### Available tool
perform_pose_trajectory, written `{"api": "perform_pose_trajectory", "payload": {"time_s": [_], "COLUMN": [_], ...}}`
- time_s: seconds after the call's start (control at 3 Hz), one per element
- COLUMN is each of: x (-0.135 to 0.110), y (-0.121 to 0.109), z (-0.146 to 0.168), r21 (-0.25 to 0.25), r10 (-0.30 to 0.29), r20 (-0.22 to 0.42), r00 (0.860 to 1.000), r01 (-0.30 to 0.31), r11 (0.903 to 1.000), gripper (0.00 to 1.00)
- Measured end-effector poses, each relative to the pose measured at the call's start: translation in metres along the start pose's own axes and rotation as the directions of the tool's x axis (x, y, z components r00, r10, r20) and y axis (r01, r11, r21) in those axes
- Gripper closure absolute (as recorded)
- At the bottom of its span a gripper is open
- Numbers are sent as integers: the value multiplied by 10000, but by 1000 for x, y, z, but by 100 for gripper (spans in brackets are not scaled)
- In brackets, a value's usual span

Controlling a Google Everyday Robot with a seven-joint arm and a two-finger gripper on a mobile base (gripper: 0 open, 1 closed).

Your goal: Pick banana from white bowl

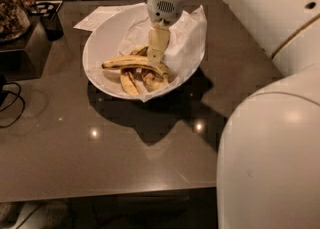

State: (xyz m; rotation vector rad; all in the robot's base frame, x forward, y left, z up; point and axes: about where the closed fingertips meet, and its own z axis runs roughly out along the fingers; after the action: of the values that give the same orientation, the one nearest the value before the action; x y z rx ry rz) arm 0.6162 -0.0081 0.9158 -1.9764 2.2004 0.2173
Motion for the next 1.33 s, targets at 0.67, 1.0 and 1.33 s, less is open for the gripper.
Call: {"api": "perform_pose_trajectory", "payload": {"time_s": [0.67, 1.0, 1.33], "x": [-2, -4, -4], "y": [24, 30, 30], "z": [37, 42, 42], "r21": [-1579, -1874, -1874], "r10": [1018, 1279, 1281], "r20": [515, 630, 630], "r00": [9935, 9898, 9898], "r01": [-925, -1142, -1144], "r11": [9831, 9756, 9756], "gripper": [48, 66, 89]}}
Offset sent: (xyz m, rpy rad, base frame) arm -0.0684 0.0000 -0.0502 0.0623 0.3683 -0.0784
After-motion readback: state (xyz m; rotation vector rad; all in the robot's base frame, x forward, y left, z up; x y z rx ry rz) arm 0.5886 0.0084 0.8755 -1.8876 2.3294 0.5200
